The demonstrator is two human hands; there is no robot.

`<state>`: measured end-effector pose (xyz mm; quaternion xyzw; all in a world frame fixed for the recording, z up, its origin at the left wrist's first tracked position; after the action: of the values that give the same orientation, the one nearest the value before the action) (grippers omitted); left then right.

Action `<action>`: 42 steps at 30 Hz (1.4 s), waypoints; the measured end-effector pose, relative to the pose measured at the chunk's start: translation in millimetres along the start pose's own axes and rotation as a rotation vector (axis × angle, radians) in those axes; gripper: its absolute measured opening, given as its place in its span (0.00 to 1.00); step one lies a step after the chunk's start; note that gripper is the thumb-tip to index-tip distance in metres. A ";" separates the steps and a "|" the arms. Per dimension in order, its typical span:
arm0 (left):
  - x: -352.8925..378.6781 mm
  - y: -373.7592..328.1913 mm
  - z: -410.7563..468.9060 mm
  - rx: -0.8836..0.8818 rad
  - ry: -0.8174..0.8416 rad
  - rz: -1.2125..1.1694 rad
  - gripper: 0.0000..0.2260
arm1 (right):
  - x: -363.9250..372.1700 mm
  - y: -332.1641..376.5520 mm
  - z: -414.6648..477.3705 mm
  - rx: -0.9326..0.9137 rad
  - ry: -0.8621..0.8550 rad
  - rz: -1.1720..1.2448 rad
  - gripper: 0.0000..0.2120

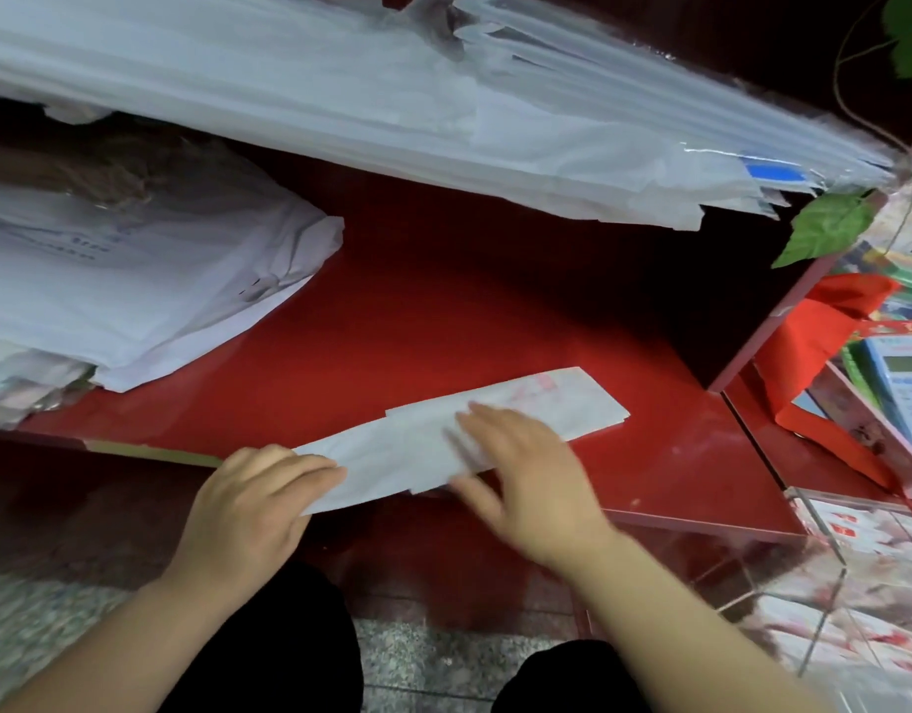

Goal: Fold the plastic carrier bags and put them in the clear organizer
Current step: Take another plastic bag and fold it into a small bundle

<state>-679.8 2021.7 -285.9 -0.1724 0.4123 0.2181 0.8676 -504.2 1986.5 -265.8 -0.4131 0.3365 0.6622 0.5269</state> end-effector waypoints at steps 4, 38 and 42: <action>-5.9 -37.5 3.0 0.096 -0.075 -0.036 0.13 | 26.1 30.7 -22.8 -0.049 0.039 0.042 0.22; 88.2 -69.7 67.0 -0.428 0.294 -0.783 0.15 | -6.1 -85.4 -89.3 0.781 -0.060 0.933 0.13; 92.9 -78.3 85.2 -0.399 0.375 -0.790 0.07 | -2.4 -106.6 -74.1 0.944 0.029 0.776 0.14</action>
<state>-532.0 2018.2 -298.8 -0.5154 0.4149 -0.0884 0.7446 -385.7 1943.4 -296.8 0.0086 0.7267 0.5796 0.3685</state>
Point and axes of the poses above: each hand's wrist, its own z-axis towards the middle knuckle, its own x-axis out of the palm, y = z × x, the point moved 8 cm from there along z, towards the middle knuckle, and after that the axes turned 6 degrees about y, right-handed, at the moved point
